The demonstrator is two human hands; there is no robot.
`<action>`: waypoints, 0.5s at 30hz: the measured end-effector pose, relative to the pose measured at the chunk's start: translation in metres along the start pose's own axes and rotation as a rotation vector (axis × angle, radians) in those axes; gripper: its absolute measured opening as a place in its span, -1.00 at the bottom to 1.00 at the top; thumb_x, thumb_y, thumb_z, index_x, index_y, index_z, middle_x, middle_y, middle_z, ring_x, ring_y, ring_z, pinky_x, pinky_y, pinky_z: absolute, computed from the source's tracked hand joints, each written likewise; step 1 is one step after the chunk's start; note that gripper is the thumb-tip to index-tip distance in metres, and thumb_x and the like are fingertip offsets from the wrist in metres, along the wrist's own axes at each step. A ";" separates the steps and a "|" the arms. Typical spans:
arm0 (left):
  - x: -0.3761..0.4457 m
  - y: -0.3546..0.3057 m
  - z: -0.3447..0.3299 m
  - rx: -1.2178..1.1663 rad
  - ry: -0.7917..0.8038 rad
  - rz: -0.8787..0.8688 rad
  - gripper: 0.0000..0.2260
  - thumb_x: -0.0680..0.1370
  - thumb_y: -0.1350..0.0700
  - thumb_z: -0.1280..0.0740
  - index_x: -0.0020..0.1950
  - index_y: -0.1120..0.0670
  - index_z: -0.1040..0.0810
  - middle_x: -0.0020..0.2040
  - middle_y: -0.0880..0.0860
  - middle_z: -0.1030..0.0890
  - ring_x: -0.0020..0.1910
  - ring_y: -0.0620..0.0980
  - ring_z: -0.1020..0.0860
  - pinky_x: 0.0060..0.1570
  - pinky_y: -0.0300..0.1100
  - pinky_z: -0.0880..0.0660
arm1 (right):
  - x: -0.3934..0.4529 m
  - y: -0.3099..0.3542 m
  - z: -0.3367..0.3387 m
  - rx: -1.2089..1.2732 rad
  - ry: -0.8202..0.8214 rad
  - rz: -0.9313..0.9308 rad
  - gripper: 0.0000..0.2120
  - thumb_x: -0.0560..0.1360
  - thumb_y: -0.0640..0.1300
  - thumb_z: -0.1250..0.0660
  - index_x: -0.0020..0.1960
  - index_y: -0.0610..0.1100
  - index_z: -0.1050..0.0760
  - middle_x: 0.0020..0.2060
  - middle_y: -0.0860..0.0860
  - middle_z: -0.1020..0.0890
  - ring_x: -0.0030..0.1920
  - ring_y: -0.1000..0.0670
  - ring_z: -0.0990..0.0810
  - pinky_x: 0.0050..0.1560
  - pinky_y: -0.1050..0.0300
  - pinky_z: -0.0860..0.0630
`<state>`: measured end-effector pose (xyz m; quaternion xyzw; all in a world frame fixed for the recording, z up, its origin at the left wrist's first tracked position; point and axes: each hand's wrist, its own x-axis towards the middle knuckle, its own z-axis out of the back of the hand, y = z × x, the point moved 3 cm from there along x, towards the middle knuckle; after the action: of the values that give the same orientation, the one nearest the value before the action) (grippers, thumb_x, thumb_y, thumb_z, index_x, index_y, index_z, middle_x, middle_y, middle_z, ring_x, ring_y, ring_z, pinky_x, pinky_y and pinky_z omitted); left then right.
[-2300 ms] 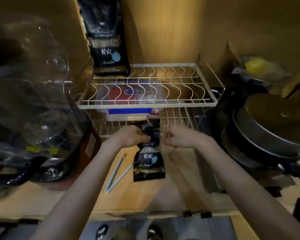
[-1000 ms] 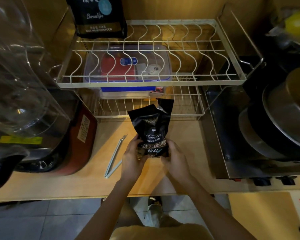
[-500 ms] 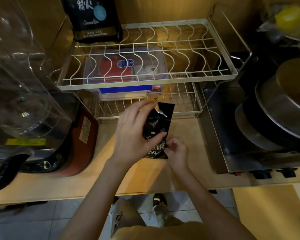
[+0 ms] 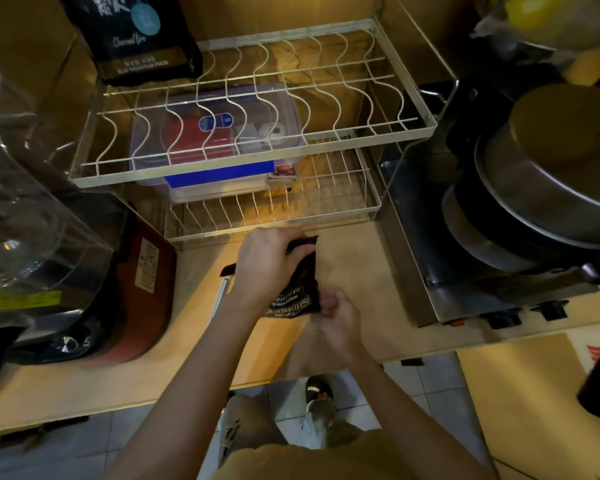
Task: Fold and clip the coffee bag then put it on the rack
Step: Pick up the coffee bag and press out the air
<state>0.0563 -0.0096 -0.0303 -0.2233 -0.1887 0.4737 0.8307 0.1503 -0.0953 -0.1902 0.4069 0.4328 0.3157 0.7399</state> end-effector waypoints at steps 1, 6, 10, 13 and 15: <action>-0.002 0.001 0.000 -0.027 -0.025 0.005 -0.83 0.48 0.08 -0.32 -0.02 0.12 -0.61 -0.13 0.15 -0.69 -0.15 0.12 -0.60 -0.13 -0.09 -0.48 | -0.001 -0.003 -0.003 -0.051 0.004 -0.021 -0.75 0.38 -0.34 -0.34 -0.10 -0.05 -0.38 -0.29 0.07 -0.48 -0.22 0.03 -0.46 -0.28 0.35 -0.38; -0.012 0.004 -0.003 -0.060 -0.107 0.011 -0.86 0.45 0.14 -0.36 -0.05 0.15 -0.63 -0.16 0.14 -0.70 -0.20 0.09 -0.61 -0.17 -0.23 -0.43 | 0.002 -0.004 -0.009 -0.198 -0.133 -0.084 -0.89 0.41 -0.26 -0.28 -0.20 -0.07 -0.41 -0.26 -0.02 -0.50 -0.23 0.01 -0.43 -0.29 0.22 -0.32; -0.022 0.008 -0.005 -0.241 -0.125 0.088 -0.90 0.43 0.20 -0.39 -0.09 0.13 -0.65 -0.17 -0.01 -0.66 -0.22 -0.19 -0.54 -0.19 -0.57 -0.37 | 0.005 -0.003 -0.010 -0.319 -0.173 0.146 -0.84 0.27 -0.38 -0.30 -0.33 -0.14 -0.42 -0.32 -0.03 -0.46 -0.24 -0.06 -0.45 -0.31 0.17 -0.31; -0.032 0.015 -0.005 -0.402 -0.178 0.208 -0.91 0.41 0.21 -0.40 -0.12 0.09 -0.66 -0.20 -0.09 -0.62 -0.27 -0.35 -0.55 -0.20 -0.54 -0.43 | 0.005 -0.008 -0.008 -0.382 -0.138 0.262 -0.87 0.23 -0.42 -0.28 -0.33 -0.24 -0.38 -0.32 -0.14 -0.50 -0.23 -0.10 -0.45 -0.28 0.13 -0.32; -0.039 0.017 -0.004 -0.513 -0.242 0.269 -0.88 0.38 0.22 -0.43 -0.15 0.03 -0.65 -0.23 -0.12 -0.63 -0.27 -0.36 -0.57 -0.22 -0.49 -0.48 | 0.006 -0.010 -0.007 -0.375 -0.126 0.315 -0.86 0.22 -0.43 -0.28 -0.35 -0.25 -0.35 -0.33 -0.16 -0.50 -0.25 -0.09 -0.44 -0.30 0.11 -0.32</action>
<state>0.0277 -0.0364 -0.0464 -0.3905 -0.3683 0.5393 0.6489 0.1477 -0.0929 -0.2031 0.3438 0.2509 0.4757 0.7698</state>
